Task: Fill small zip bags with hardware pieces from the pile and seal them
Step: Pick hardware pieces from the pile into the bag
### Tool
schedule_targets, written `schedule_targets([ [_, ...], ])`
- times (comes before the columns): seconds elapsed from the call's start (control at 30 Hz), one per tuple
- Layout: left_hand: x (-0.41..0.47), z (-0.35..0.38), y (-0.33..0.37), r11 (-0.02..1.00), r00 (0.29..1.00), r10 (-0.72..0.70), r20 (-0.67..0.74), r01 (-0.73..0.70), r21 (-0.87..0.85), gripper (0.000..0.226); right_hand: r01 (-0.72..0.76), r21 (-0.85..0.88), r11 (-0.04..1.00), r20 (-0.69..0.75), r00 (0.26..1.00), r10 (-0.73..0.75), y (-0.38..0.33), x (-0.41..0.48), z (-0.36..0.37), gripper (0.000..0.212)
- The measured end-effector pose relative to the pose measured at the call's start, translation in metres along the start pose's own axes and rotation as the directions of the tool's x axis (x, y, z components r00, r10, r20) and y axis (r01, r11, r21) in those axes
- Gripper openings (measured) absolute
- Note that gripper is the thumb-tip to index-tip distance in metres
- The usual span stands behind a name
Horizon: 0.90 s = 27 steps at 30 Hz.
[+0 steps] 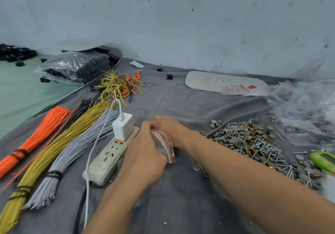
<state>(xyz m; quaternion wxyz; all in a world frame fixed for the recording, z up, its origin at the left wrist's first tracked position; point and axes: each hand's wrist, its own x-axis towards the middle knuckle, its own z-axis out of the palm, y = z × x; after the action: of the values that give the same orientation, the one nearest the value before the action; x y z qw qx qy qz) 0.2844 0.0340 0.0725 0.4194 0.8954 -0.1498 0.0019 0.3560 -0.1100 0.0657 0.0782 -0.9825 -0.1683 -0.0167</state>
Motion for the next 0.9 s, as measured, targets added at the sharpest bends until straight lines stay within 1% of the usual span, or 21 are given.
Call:
schedule_targets([
  [0.1, 0.0, 0.0, 0.0, 0.999, 1.0, -0.005, 0.016, 0.005, -0.035, 0.06, -0.154, -0.168, 0.974, 0.082, 0.982, 0.17, 0.01, -0.032, -0.007, 0.025],
  [0.13, -0.001, 0.001, 0.002, 0.999, 1.0, -0.001, 0.029, 0.002, -0.037, 0.061, -0.201, -0.195, 0.96, 0.115, 0.967, 0.226, 0.013, -0.044, -0.012, 0.024],
  [0.23, -0.001, 0.004, 0.009, 1.0, 0.998, 0.028, 0.054, -0.027, -0.012, 0.065, -0.306, -0.164, 0.938, 0.163, 0.929, 0.331, 0.013, -0.08, -0.027, 0.017],
  [0.27, -0.002, 0.006, 0.014, 0.999, 0.998, 0.038, 0.051, -0.038, 0.002, 0.067, -0.327, -0.16, 0.931, 0.156, 0.923, 0.351, 0.012, -0.091, -0.033, 0.016],
  [0.3, -0.002, 0.008, 0.018, 0.999, 0.998, 0.042, 0.046, -0.043, 0.016, 0.072, -0.348, -0.15, 0.925, 0.118, 0.923, 0.367, 0.009, -0.099, -0.038, 0.019],
  [0.33, -0.001, 0.009, 0.02, 0.999, 0.998, 0.042, 0.047, -0.044, 0.027, 0.076, -0.369, -0.135, 0.92, 0.048, 0.925, 0.378, 0.007, -0.104, -0.041, 0.022],
  [0.37, -0.002, 0.012, 0.024, 0.998, 0.997, 0.047, 0.053, -0.049, 0.031, 0.08, -0.399, -0.088, 0.913, -0.039, 0.917, 0.397, 0.006, -0.111, -0.043, 0.024],
  [0.4, -0.002, 0.015, 0.028, 0.998, 0.996, 0.058, 0.065, -0.06, 0.032, 0.083, -0.427, -0.003, 0.904, -0.119, 0.898, 0.424, 0.007, -0.119, -0.044, 0.025],
  [0.47, -0.003, 0.022, 0.034, 0.994, 0.991, 0.094, 0.092, -0.098, 0.044, 0.086, -0.452, 0.249, 0.857, -0.214, 0.837, 0.503, 0.01, -0.134, -0.041, 0.025],
  [0.53, -0.003, 0.03, 0.04, 0.988, 0.984, 0.122, 0.13, -0.133, 0.082, 0.091, -0.417, 0.51, 0.753, -0.255, 0.762, 0.595, 0.014, -0.15, -0.036, 0.023],
  [0.57, -0.002, 0.035, 0.041, 0.982, 0.978, 0.137, 0.158, -0.155, 0.108, 0.097, -0.384, 0.616, 0.688, -0.26, 0.725, 0.638, 0.014, -0.158, -0.034, 0.024],
  [0.63, -0.005, 0.044, 0.044, 0.968, 0.956, 0.169, 0.24, -0.208, 0.143, 0.111, -0.282, 0.788, 0.547, -0.243, 0.674, 0.698, 0.012, -0.174, -0.028, 0.028],
  [0.7, -0.011, 0.053, 0.05, 0.954, 0.93, 0.204, 0.307, -0.259, 0.149, 0.122, -0.197, 0.876, 0.441, -0.232, 0.629, 0.742, 0.008, -0.187, -0.022, 0.026],
  [0.77, -0.016, 0.061, 0.057, 0.941, 0.915, 0.237, 0.327, -0.3, 0.156, 0.124, -0.182, 0.887, 0.424, -0.241, 0.602, 0.761, 0.006, -0.192, -0.017, 0.027],
  [0.83, -0.017, 0.066, 0.06, 0.931, 0.903, 0.281, 0.327, -0.339, 0.136, 0.122, -0.152, 0.899, 0.411, -0.239, 0.616, 0.751, 0.003, -0.19, -0.019, 0.029],
  [0.9, -0.018, 0.072, 0.062, 0.926, 0.894, 0.326, 0.308, -0.368, 0.089, 0.116, -0.083, 0.939, 0.333, -0.208, 0.633, 0.745, 0.003, -0.189, -0.022, 0.031],
])
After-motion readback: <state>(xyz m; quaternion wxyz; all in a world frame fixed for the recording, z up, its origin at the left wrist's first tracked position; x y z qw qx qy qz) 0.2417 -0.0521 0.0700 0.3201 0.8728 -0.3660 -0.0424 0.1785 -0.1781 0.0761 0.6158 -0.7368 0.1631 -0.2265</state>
